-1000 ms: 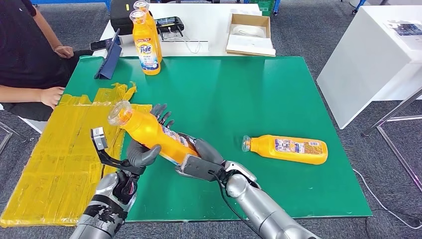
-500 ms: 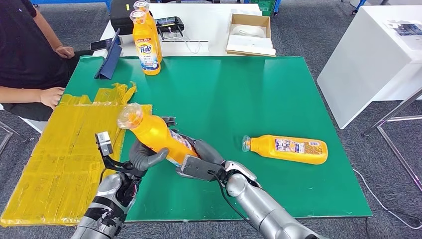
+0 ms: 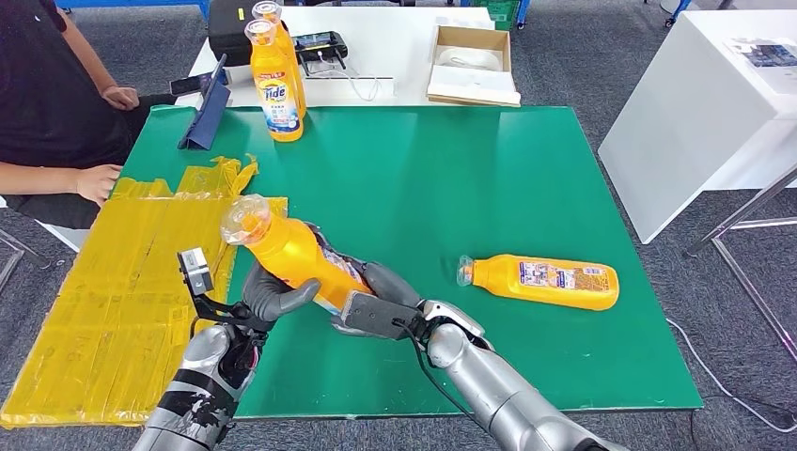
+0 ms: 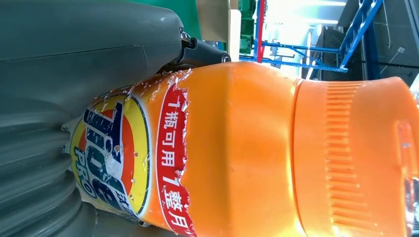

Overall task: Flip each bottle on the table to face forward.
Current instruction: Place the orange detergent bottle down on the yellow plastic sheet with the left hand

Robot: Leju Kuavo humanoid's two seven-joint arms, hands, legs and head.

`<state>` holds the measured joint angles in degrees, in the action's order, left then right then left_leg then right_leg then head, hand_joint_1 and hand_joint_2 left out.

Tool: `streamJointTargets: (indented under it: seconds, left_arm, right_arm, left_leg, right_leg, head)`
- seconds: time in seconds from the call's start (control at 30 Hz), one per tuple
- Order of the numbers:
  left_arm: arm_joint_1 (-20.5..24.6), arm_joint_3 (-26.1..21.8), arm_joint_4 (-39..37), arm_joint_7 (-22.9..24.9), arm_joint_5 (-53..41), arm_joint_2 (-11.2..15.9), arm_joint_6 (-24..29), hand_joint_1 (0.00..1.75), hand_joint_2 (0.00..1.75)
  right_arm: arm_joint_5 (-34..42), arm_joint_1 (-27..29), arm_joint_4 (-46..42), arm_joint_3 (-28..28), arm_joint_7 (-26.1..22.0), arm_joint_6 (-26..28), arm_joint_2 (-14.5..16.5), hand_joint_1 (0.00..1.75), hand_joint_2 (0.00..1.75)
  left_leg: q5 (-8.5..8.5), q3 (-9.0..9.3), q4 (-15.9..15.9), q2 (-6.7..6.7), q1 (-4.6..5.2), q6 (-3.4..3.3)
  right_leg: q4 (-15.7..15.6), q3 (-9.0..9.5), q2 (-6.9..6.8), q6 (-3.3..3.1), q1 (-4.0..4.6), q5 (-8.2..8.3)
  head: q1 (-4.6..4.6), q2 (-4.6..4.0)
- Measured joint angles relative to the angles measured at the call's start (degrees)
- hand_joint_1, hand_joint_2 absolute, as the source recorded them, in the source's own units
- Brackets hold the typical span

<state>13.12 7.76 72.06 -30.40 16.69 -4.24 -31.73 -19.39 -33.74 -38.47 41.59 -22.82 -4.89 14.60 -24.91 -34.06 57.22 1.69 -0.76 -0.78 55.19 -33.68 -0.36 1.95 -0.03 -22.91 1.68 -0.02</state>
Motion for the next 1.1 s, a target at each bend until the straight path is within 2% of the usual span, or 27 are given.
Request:
streamJointTargets:
  seconds: [0.2,0.33,0.4,0.5,0.57,0.7,0.77,0.93,1.1]
  left_arm:
    - [-0.32,-0.02,0.41,-1.97,-3.03,0.04,0.22,1.75,1.75]
    - [-0.53,0.22,1.44,-3.52,-7.77,0.02,2.81,1.75,1.75]
    - [-0.91,0.45,2.66,-5.40,-12.33,0.02,6.03,1.75,1.75]
    - [-2.03,0.14,5.68,-8.71,-22.08,0.11,14.42,1.75,1.75]
    - [-2.43,-0.21,7.64,-9.47,-30.32,0.51,23.16,1.75,1.75]
    - [-2.50,0.65,8.41,-9.46,-53.79,2.34,46.30,1.75,1.75]
    - [-2.55,1.09,7.14,-9.25,-61.98,3.81,52.89,1.75,1.75]
    - [-2.63,1.22,4.02,-8.77,-65.18,6.23,55.72,1.75,1.75]
    - [-1.92,1.30,-0.20,-1.61,-77.91,8.46,60.37,1.75,1.75]
  right_arm:
    - [-0.49,0.02,-0.02,0.01,0.00,1.16,-0.09,1.75,1.75]
    - [-1.44,0.02,-0.45,-0.15,0.14,2.23,-0.62,0.00,1.75]
    - [-2.41,0.13,-1.27,-0.52,0.77,3.15,-0.95,0.00,1.75]
    - [-3.04,0.39,-3.11,-1.56,2.08,3.65,-2.03,0.00,1.75]
    - [-2.34,0.43,-4.77,-2.63,2.28,3.17,-3.55,0.00,1.75]
    - [0.52,1.51,-10.23,-5.59,0.89,0.49,-9.03,0.00,1.75]
    - [1.29,2.66,-13.51,-7.18,0.55,-0.45,-11.72,0.00,1.75]
    - [1.59,4.09,-18.45,-9.20,0.76,-1.27,-14.92,0.00,1.75]
    - [1.26,4.24,-21.19,-10.41,1.32,-0.14,-16.00,0.00,1.75]
  left_leg:
    - [0.00,0.00,0.00,0.00,0.00,0.00]
    - [0.00,-0.01,0.00,0.00,0.00,0.00]
    - [0.00,-0.01,0.00,0.00,0.01,0.00]
    - [0.00,-0.02,0.00,-0.01,0.01,0.00]
    - [0.00,-0.02,0.01,-0.03,0.03,0.00]
    - [0.01,-0.04,0.01,-0.18,0.07,-0.02]
    - [0.02,-0.06,0.01,-0.17,0.09,-0.03]
    - [0.02,-0.07,0.01,-0.07,0.10,-0.03]
    - [0.03,-0.08,0.00,-0.07,0.09,-0.01]
  right_leg:
    - [0.00,-0.01,0.00,0.00,0.00,0.00]
    - [0.00,-0.01,0.00,0.00,0.00,0.00]
    - [0.01,-0.01,0.00,0.00,-0.01,0.00]
    - [0.00,-0.02,-0.01,0.00,-0.01,0.00]
    - [0.00,-0.03,-0.03,0.00,-0.01,0.00]
    - [0.00,0.00,-0.21,0.00,-0.04,0.00]
    - [0.00,0.00,-0.22,0.00,-0.05,0.00]
    - [0.01,-0.08,-0.17,0.00,-0.04,0.00]
    - [0.04,-0.11,-0.17,0.00,-0.04,0.00]
  head:
    - [0.01,0.00]
    - [0.00,0.00]
    - [-0.01,0.00]
    - [-0.01,0.00]
    - [0.01,0.00]
    - [-0.01,0.00]
    - [-0.01,0.00]
    - [0.01,0.00]
    - [0.00,0.00]
